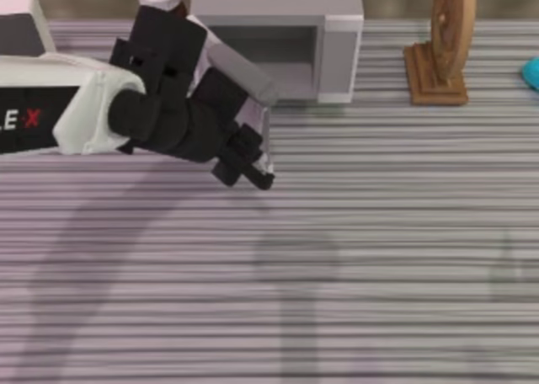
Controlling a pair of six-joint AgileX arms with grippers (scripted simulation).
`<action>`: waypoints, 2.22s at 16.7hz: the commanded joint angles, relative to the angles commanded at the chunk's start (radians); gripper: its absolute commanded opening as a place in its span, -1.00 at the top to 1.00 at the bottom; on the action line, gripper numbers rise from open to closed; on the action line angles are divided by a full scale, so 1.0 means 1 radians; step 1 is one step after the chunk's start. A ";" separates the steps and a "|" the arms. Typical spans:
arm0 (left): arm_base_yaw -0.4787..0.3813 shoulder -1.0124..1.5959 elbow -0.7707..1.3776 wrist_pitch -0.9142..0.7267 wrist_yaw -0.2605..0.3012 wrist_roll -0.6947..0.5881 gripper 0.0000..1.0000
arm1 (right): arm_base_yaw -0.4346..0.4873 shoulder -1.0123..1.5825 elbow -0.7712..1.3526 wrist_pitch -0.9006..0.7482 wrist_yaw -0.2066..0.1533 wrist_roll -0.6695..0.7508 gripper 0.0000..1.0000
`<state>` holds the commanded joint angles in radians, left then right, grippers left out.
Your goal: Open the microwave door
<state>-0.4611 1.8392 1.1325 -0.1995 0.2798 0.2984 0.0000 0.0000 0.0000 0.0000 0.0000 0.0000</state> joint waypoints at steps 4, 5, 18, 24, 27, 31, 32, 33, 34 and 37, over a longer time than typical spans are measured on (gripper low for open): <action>0.000 0.000 0.000 0.000 0.000 0.000 1.00 | 0.000 0.000 0.000 0.000 0.000 0.000 -1.00; 0.000 0.000 0.000 0.000 0.000 0.000 1.00 | 0.000 0.000 0.000 0.000 0.000 0.000 -1.00; 0.009 -0.004 -0.005 -0.010 0.026 0.028 1.00 | 0.000 0.000 0.000 0.000 0.000 0.000 -1.00; 0.026 -0.009 -0.008 -0.019 0.045 0.061 1.00 | 0.000 0.000 0.000 0.000 0.000 0.000 -1.00; 0.026 -0.009 -0.008 -0.019 0.045 0.061 1.00 | 0.000 0.000 0.000 0.000 0.000 0.000 -1.00; 0.026 -0.009 -0.008 -0.019 0.045 0.061 1.00 | 0.000 0.000 0.000 0.000 0.000 0.000 -1.00; 0.026 -0.009 -0.008 -0.019 0.045 0.061 1.00 | 0.000 0.000 0.000 0.000 0.000 0.000 -1.00; 0.026 -0.009 -0.008 -0.019 0.045 0.061 1.00 | 0.000 0.000 0.000 0.000 0.000 0.000 -1.00; 0.026 -0.009 -0.008 -0.019 0.045 0.061 1.00 | 0.000 0.000 0.000 0.000 0.000 0.000 -1.00; 0.026 -0.009 -0.008 -0.019 0.045 0.061 1.00 | 0.000 0.000 0.000 0.000 0.000 0.000 -1.00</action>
<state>-0.4354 1.8304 1.1243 -0.2185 0.3247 0.3593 0.0000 0.0000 0.0000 0.0000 0.0000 0.0000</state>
